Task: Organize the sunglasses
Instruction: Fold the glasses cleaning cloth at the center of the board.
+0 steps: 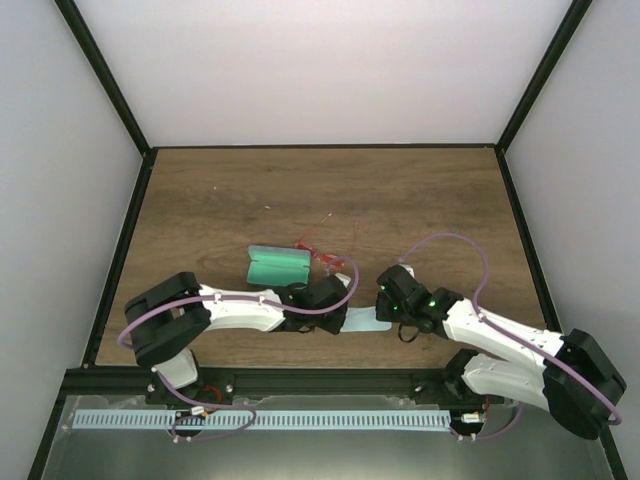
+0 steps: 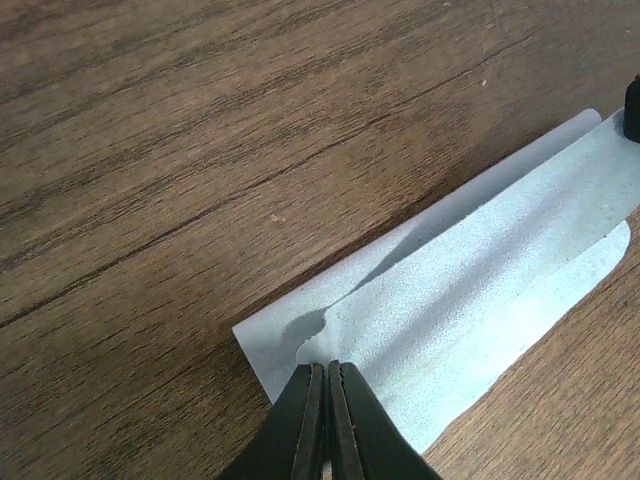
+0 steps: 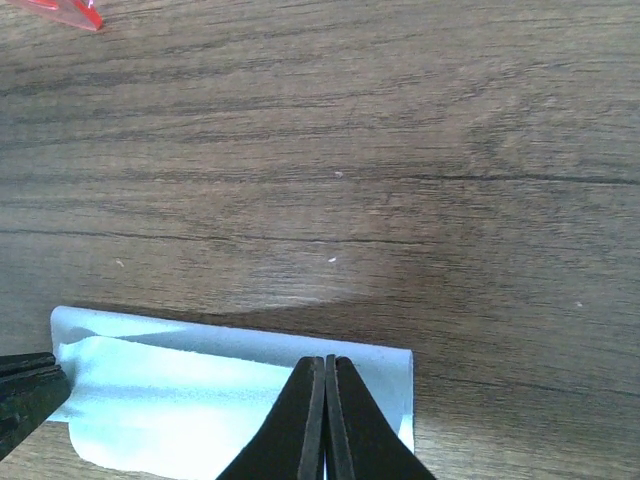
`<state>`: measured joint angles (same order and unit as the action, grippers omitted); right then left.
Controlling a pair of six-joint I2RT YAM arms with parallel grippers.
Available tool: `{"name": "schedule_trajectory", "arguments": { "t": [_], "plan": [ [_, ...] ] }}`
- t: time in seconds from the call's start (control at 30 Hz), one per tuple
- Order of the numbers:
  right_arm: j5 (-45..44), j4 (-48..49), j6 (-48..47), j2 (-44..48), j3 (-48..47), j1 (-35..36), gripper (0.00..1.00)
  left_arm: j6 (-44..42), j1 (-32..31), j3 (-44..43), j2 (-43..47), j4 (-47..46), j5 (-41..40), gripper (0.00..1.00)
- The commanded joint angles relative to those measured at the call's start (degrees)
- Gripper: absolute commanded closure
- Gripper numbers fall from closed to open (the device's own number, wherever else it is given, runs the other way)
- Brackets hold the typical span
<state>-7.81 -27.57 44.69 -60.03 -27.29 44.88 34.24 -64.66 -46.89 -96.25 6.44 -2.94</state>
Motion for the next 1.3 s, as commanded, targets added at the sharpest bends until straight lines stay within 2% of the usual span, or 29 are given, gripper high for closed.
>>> {"name": "schedule_trajectory", "arguments": {
  "t": [0.0,0.8,1.27],
  "plan": [
    [-1.5,-0.8,1.0,0.5,-0.1,0.9,0.99,-0.2,-0.4,0.4,1.1,-0.7,0.1,0.96],
    [-2.2,-1.5,2.2,0.5,0.0,1.2,0.99,-0.9,-0.6,1.1,1.4,-2.0,3.3,0.96],
    [-1.0,-1.0,1.5,-1.2,-0.2,1.2,0.99,0.0,-0.6,0.8,0.8,-0.5,0.2,0.83]
  ]
}}
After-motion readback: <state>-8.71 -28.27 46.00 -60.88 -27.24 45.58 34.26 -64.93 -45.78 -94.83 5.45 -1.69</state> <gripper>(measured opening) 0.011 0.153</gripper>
